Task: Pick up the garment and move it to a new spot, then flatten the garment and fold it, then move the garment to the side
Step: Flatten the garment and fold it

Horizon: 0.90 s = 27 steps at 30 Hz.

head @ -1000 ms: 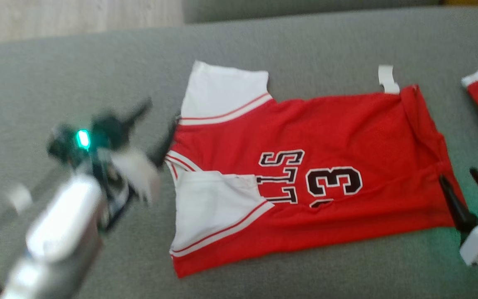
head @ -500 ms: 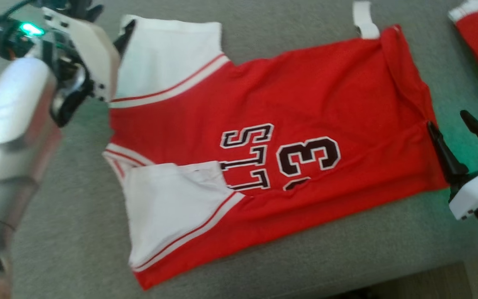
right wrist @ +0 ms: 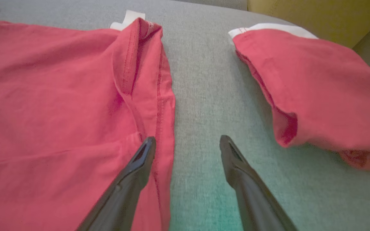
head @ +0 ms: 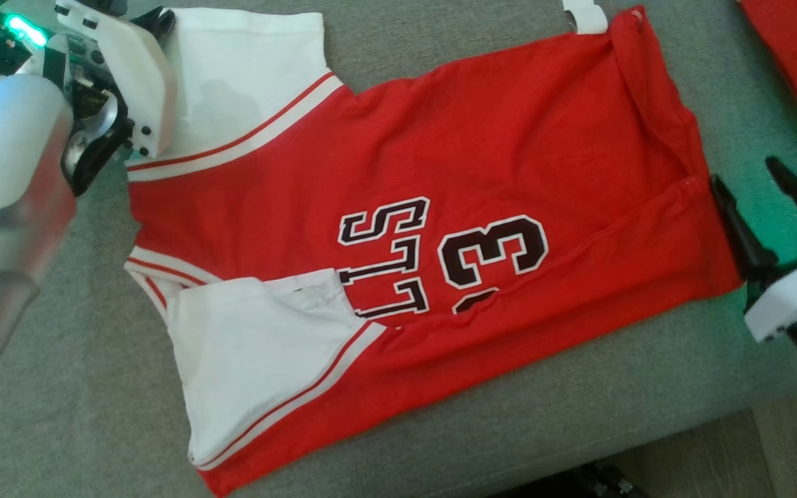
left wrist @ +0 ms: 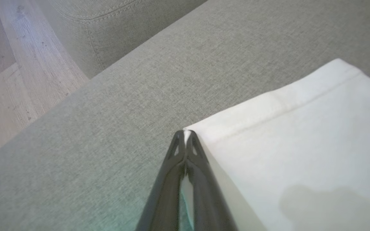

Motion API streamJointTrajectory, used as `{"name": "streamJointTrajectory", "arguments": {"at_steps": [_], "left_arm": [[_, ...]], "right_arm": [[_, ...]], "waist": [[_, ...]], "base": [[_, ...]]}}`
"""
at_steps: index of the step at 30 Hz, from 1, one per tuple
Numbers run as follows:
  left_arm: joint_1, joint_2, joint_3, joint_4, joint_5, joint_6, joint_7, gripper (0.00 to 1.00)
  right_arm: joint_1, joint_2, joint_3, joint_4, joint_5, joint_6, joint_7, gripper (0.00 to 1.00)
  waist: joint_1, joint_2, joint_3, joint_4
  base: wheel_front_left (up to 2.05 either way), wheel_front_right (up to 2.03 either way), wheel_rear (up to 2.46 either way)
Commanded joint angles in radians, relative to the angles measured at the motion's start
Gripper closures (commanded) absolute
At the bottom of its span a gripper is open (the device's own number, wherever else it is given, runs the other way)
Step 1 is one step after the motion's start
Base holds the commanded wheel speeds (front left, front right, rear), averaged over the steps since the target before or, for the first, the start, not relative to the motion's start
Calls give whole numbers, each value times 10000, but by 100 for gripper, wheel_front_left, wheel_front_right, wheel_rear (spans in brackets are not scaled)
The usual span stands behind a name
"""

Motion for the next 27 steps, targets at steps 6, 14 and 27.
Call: {"name": "streamJointTrajectory", "arguments": {"at_steps": [6, 14, 27], "left_arm": [[-803, 669, -408, -261, -236, 18, -750, 100], [-1287, 560, -1106, -489, -532, 18, -1122, 100], [-1749, 449, -1963, -466, -1023, 18, -1713, 100]], "right_arm": [[-1331, -444, 385, -29, 734, 25, 559, 0], [-3804, -420, 1672, 1204, 2669, 25, 2588, 0], [-6256, -161, 3209, 4576, 3690, 25, 3286, 5]], "waist": [[1, 0, -179, 297], [1, 0, -254, 839], [1, 0, -194, 1379]], "base": [[0, 0, 0], [0, 0, 0], [0, 0, 0]]}}
